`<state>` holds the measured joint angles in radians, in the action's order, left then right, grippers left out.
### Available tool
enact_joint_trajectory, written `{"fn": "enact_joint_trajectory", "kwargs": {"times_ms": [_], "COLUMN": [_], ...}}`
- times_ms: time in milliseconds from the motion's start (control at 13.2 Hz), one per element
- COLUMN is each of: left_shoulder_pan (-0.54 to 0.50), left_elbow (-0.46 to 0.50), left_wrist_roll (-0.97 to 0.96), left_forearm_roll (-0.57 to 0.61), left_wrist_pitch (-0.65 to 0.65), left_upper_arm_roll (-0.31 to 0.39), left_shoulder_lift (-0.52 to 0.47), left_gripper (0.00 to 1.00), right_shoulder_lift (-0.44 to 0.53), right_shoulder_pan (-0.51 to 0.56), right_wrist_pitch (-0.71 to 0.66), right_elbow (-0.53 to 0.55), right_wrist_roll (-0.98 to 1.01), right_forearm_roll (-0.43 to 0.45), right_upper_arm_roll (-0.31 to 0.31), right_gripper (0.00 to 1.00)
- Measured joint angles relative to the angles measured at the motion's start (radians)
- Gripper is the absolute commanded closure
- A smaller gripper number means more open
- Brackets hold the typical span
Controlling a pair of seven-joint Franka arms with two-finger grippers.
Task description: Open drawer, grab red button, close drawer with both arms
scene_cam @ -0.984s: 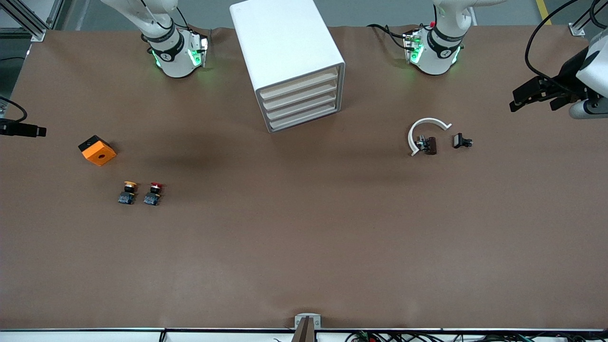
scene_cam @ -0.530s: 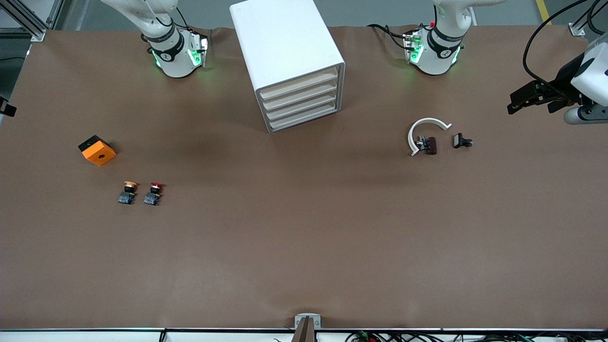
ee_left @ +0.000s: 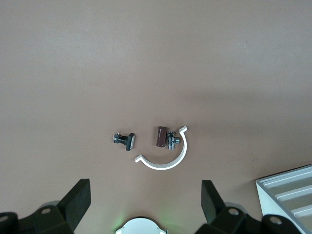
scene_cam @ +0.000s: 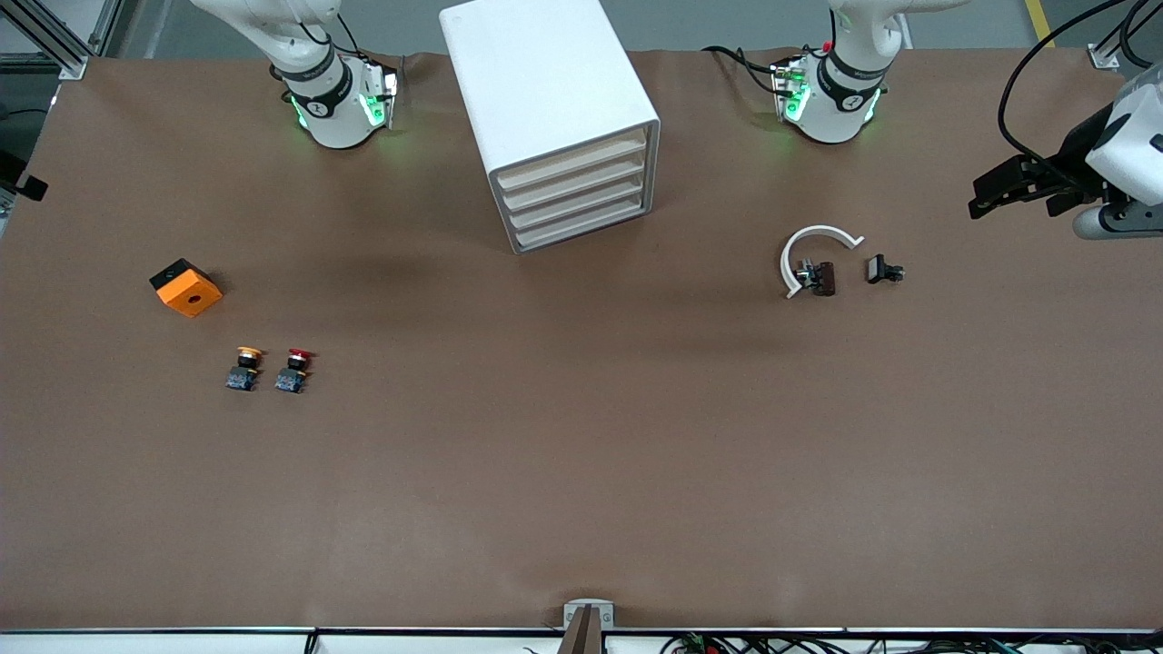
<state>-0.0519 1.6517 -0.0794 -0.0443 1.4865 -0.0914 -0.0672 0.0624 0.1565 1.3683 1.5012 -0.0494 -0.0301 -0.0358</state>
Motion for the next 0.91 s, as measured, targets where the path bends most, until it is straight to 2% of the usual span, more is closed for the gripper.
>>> {"fn": "enact_joint_trajectory", "kwargs": {"times_ms": [454,908], "left_shoulder_pan": [0.000,0.001], "left_elbow": [0.000,0.000], "left_wrist_roll": [0.000,0.000], "left_forearm_roll": [0.000,0.000], "left_wrist_pitch": [-0.001,-0.001], "left_upper_arm_roll": [0.000,0.000], "left_shoulder_lift": [0.003,0.003], "left_gripper": [0.00,0.00], "right_shoulder_lift": [0.147,0.180], "right_shoulder_pan": [-0.012,-0.055], "right_wrist_pitch": [0.139,0.144], "right_elbow": [0.209,0.236], "right_wrist_roll": [0.024,0.021], "right_forearm_roll": [0.003,0.014], "right_upper_arm_roll": [0.016,0.021], "right_gripper": [0.00,0.00]}}
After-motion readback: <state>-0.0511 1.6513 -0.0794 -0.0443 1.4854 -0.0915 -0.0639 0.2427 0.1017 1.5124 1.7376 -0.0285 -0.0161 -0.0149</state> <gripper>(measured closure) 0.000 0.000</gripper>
